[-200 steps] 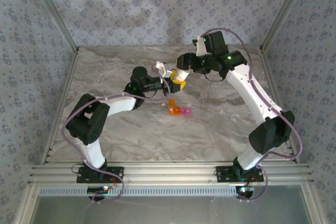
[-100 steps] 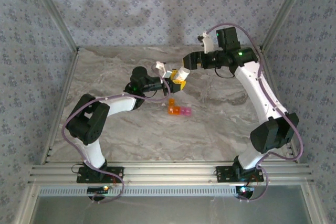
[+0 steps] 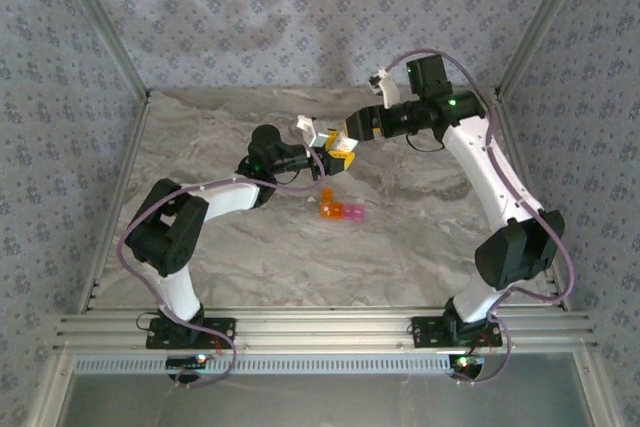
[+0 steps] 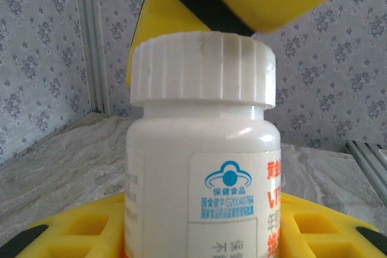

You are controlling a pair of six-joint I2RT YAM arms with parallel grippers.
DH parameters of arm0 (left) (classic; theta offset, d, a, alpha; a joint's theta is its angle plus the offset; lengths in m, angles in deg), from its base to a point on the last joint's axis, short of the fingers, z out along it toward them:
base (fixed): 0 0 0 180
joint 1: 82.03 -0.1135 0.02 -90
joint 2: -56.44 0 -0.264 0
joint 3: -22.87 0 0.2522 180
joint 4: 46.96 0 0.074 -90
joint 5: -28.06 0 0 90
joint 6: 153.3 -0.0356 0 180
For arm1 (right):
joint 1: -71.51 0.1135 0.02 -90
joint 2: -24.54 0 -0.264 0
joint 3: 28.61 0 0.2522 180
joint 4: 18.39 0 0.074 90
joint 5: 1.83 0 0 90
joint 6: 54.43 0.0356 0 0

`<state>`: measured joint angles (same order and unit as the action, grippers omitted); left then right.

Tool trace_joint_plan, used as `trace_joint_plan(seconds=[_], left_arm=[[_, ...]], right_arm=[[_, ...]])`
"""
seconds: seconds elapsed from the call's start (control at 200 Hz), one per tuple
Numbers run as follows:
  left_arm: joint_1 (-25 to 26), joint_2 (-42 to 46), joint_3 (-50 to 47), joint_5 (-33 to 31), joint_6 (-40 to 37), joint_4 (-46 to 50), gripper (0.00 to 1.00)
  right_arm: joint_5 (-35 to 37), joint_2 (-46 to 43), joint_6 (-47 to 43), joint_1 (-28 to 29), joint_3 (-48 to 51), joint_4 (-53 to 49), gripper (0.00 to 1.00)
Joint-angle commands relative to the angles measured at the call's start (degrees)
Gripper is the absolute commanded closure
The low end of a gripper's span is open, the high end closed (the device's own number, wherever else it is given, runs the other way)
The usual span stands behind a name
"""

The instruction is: Sort the pills into containers

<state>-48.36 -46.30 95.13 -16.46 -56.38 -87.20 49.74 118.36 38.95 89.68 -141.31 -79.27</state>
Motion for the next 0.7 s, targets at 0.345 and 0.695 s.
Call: trace_joint_plan(seconds=[0.345, 0.695], left_arm=[[0.2, 2.6, 1.0, 1.1, -0.8, -1.6, 1.0], [0.2, 2.5, 1.2, 1.0, -0.9, -1.6, 1.0]], right_arm=[[-0.3, 1.2, -1.6, 1.2, -1.7, -2.4, 0.4], [-0.1, 2.8, 5.7, 1.9, -1.6, 0.0, 0.62]])
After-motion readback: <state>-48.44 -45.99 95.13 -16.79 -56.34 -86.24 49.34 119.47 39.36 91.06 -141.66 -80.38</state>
